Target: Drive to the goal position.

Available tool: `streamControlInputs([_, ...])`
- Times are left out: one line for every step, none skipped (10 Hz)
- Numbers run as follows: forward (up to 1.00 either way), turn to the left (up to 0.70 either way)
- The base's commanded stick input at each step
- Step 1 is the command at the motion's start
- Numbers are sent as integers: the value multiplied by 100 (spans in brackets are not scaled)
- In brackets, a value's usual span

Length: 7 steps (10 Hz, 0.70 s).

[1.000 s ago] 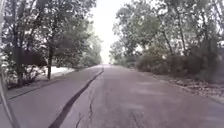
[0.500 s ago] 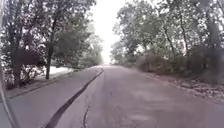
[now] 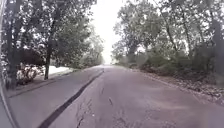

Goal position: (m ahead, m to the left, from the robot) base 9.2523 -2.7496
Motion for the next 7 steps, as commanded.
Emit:
streamControlInputs([70,0])
streamControlInputs([70,0])
streamControlInputs([70,0])
streamControlInputs([70,0])
streamControlInputs([70,0])
streamControlInputs([70,0])
streamControlInputs([70,0])
